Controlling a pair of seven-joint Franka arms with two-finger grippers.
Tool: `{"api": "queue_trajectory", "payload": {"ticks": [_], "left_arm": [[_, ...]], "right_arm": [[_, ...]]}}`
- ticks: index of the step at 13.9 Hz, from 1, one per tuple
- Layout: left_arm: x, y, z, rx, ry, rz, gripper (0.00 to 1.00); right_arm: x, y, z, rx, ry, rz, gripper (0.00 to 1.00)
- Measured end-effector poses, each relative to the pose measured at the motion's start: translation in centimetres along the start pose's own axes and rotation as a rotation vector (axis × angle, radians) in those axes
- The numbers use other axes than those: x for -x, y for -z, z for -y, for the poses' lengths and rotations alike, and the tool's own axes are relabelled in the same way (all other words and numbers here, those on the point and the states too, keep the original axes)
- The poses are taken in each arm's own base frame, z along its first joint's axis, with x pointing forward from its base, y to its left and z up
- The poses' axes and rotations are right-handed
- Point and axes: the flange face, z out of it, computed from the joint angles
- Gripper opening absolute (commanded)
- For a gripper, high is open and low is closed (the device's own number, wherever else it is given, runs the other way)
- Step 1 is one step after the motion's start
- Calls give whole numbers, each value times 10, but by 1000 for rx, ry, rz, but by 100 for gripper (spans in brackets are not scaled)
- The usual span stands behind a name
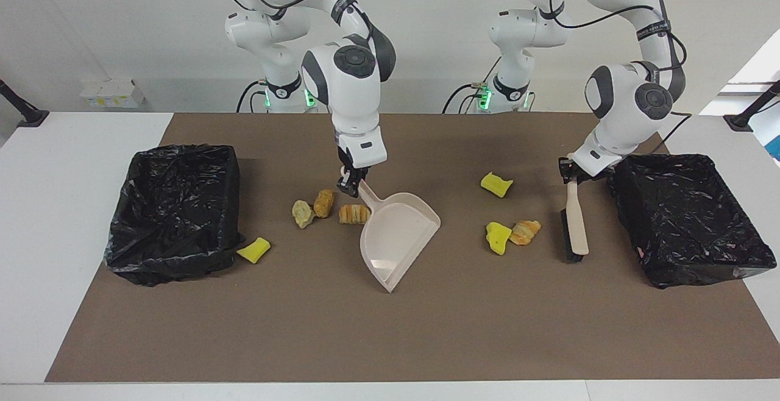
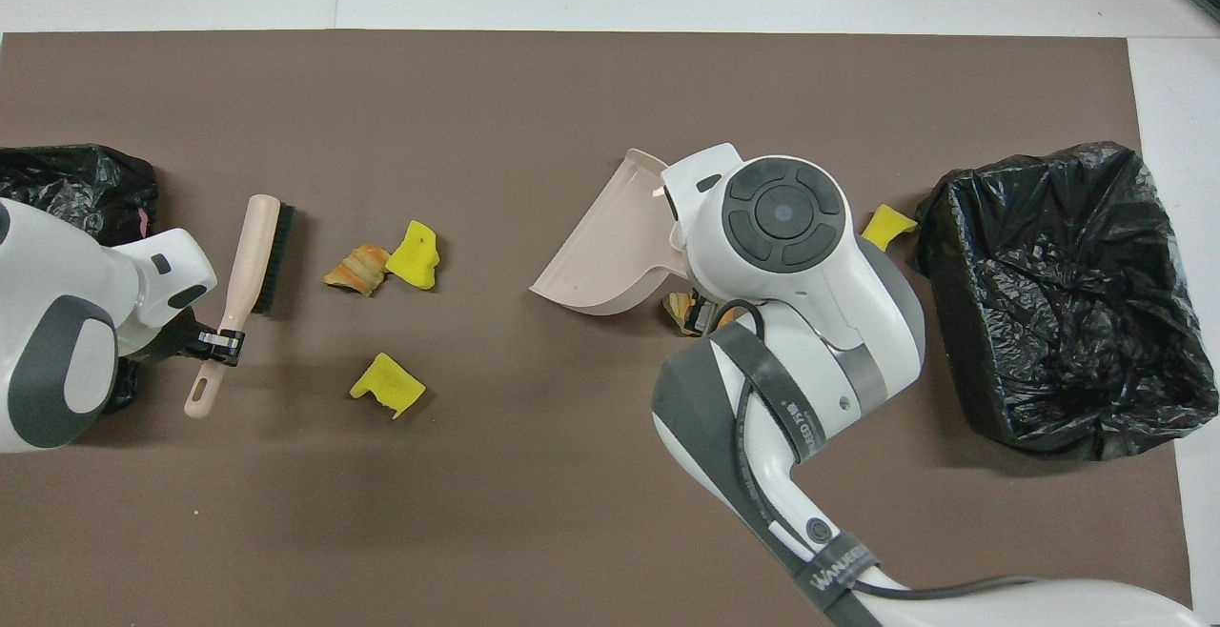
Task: Sweep and dump trash in bin
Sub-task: 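Sweep the sponges and bread into the dustpan with the left gripper's brush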
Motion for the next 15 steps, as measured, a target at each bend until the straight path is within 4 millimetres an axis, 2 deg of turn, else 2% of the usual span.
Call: {"api": "queue_trajectory", "payload": {"ticks": [4,6,9,12,13,14,15], "left_arm": [[5,-4,-1,9,5,46,0],[9,-4,-4,11,59,72,0],[8,-1,-24,1,138,83,0],[0,-4,-55,-17,169,72,0],[-2,-6,-60,-19,169,67,0],[-3,-7,-64,-21,165,67,0],[-3,-8,-67,-22,158,68,0]], "right_arm": [[-11,-27,8,19,159,-30,0],[-30,-51,21,20,226,-41,0],[-48,-74,37,15,271,-39,0],[-53,-78,42,10,282,-35,9],[-53,-78,42,9,282,-35,12],[-52,-78,42,9,282,-34,20],[-52,-78,42,9,282,-34,22]]}}
